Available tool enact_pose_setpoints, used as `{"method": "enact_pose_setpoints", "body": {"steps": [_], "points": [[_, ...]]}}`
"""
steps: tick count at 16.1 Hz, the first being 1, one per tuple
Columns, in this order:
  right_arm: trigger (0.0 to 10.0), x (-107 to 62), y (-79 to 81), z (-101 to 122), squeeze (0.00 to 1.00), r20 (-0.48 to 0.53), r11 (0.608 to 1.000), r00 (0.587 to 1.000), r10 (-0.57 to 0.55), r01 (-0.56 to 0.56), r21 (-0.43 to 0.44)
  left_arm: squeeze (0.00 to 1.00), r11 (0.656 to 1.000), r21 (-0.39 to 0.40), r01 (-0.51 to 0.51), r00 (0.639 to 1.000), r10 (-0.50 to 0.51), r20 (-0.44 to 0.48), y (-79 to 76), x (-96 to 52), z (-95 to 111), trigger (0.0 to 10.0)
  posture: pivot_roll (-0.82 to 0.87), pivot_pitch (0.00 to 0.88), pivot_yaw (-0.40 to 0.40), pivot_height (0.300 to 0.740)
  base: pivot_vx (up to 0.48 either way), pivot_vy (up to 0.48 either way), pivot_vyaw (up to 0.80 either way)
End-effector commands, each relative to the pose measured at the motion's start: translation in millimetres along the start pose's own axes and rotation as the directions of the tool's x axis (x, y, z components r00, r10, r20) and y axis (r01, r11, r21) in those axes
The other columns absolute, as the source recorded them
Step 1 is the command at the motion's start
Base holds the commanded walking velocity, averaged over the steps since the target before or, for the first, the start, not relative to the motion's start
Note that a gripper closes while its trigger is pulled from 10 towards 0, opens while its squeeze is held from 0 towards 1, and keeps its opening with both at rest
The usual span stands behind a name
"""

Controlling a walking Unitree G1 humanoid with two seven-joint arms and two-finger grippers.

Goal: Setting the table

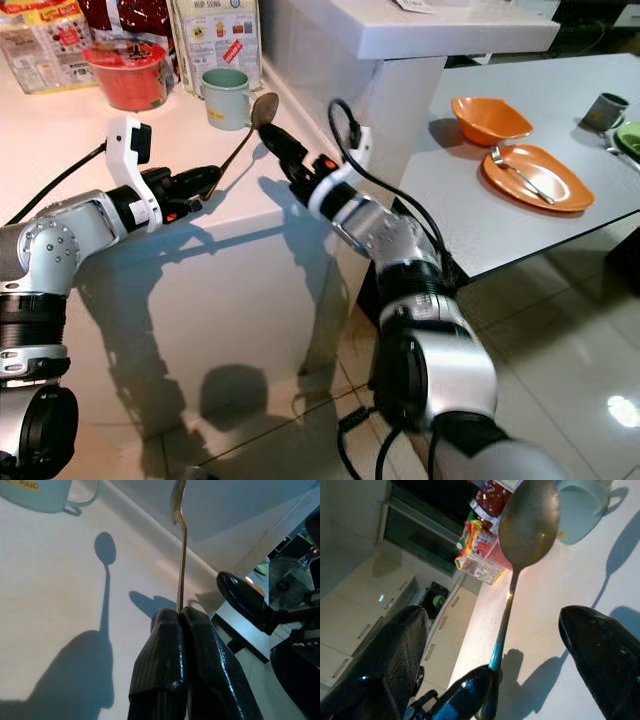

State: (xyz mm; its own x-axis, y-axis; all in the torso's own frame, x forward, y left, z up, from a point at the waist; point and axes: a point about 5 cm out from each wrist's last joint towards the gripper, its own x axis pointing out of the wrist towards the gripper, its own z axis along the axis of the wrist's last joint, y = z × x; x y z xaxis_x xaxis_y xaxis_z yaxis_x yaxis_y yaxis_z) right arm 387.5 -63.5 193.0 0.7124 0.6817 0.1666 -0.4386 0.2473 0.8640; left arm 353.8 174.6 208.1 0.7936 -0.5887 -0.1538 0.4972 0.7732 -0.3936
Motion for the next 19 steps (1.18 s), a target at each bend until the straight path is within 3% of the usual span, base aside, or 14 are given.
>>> {"method": "enact_pose_setpoints", "body": {"steps": [1,5,11,12,14,16,17,19], "points": [[10.0,0.0,0.7,6.4,0.0,0.018,1.0,1.0,0.005,-0.004,-0.016,0.0,1.0,0.014,0.021,0.999,-0.021,0.024,-5.9,-1.3,9.5,0.0,0.04,0.0,-0.117,0.74,0.0,0.0,0.0],[10.0,2.2,2.2,12.4,0.0,0.04,1.0,0.999,0.016,-0.016,0.007,0.0,0.997,-0.018,0.071,0.997,-0.071,0.016,-13.4,-2.3,10.0,0.0,0.05,0.0,-0.114,0.74,0.0,0.0,0.0],[10.0,7.7,3.3,2.6,0.0,-0.002,1.0,1.0,0.029,-0.029,0.007,0.0,0.991,-0.024,0.128,0.991,-0.129,-0.032,-22.4,-3.1,4.4,0.0,0.06,0.0,-0.116,0.74,0.0,0.0,0.0],[9.1,10.1,4.5,0.8,0.0,-0.009,1.0,1.0,0.027,-0.027,-0.002,0.0,0.99,-0.023,0.137,0.99,-0.138,-0.044,-24.3,-3.0,3.0,0.0,0.06,0.001,-0.116,0.74,0.0,0.0,0.0],[4.9,13.1,6.8,0.0,0.0,-0.009,1.0,1.0,0.028,-0.028,-0.006,0.0,0.988,-0.017,0.151,0.986,-0.152,-0.067,-27.1,-2.9,0.8,0.0,0.06,0.009,-0.118,0.74,0.0,0.0,0.0],[1.3,14.1,6.7,-1.4,0.0,-0.005,1.0,1.0,0.022,-0.022,-0.004,0.0,0.989,-0.017,0.146,0.987,-0.147,-0.07,-26.2,-2.8,0.6,0.0,0.06,0.01,-0.118,0.74,0.0,0.0,0.0],[0.0,14.2,6.5,-1.7,0.0,-0.005,1.0,1.0,0.022,-0.022,-0.004,0.0,0.989,-0.017,0.145,0.987,-0.146,-0.071,-26.1,-2.9,0.7,0.0,0.06,0.015,-0.118,0.74,0.0,0.0,0.0],[0.0,15.1,6.9,-2.4,0.0,0.001,1.0,1.0,0.025,-0.025,-0.001,0.0,0.99,-0.014,0.142,0.987,-0.143,-0.075,-26.0,-3.2,1.1,0.0,0.06,0.018,-0.119,0.74,0.0,0.0,0.0]]}}
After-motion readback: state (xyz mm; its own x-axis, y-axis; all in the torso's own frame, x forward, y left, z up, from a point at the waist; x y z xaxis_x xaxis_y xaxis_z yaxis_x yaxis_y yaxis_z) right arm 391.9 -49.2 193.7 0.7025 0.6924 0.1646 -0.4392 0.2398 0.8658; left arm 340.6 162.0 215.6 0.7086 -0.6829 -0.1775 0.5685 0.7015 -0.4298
